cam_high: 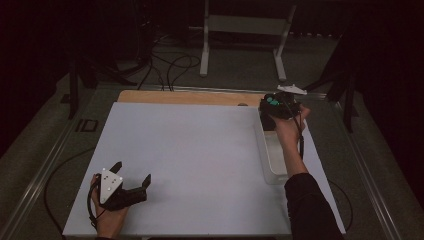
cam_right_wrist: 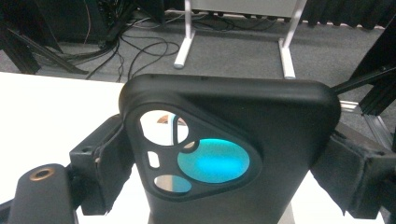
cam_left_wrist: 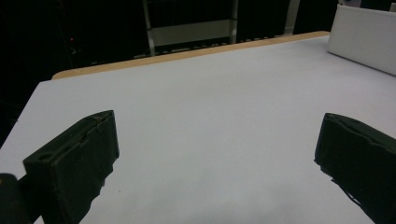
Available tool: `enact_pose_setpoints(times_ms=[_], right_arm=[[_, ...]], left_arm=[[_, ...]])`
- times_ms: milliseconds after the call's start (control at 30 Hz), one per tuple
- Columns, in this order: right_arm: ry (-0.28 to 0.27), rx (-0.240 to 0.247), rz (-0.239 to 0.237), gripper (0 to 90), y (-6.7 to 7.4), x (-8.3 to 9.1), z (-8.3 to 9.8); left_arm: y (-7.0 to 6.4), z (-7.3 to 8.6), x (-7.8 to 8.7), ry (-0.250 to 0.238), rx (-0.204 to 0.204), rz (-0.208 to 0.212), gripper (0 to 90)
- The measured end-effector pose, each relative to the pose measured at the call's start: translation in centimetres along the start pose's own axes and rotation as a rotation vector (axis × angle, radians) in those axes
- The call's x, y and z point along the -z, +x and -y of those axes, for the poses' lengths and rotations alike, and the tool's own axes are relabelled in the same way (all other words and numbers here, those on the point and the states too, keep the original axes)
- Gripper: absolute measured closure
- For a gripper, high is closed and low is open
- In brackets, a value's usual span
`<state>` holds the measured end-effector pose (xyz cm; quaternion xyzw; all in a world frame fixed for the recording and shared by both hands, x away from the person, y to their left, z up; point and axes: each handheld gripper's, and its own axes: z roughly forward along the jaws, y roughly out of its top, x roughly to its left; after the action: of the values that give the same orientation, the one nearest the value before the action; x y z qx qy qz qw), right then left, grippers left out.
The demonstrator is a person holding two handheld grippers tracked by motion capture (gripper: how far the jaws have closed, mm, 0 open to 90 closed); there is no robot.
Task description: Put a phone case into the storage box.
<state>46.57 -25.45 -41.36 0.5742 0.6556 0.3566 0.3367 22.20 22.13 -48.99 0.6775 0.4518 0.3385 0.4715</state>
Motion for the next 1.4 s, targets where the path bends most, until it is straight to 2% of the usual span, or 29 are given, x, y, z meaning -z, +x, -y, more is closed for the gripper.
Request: enact_pose_setpoints(times_ms=[700,800,1067,1200,1400], right_arm=[[0.045,-0.024,0.001,12.8,-0.2,-1.1,1.3],[0.058,-0.016,-0.002,12.7,-0.2,-1.4,1.4],[0.047,-0.022,0.004,11.9,-0.2,-1.6,1.5],[0.051,-0.041,-0.013,9.6,-0.5,-1.8,1.4],[0.067,-0.029,-0.013,9.2,-0.9,-1.9,1.3]], left_arm=[[0.0,0.0,0.0,0.001,-0.001,0.003,0.2],[0.0,0.0,0.0,0.003,-0.001,0.004,0.2],[0.0,0.0,0.0,0.003,-0.001,0.006,0.2],[0.0,0.0,0.0,0.004,0.001,0.006,0.2],[-0.1,0.1,0.0,0.005,0.002,0.008,0.2]])
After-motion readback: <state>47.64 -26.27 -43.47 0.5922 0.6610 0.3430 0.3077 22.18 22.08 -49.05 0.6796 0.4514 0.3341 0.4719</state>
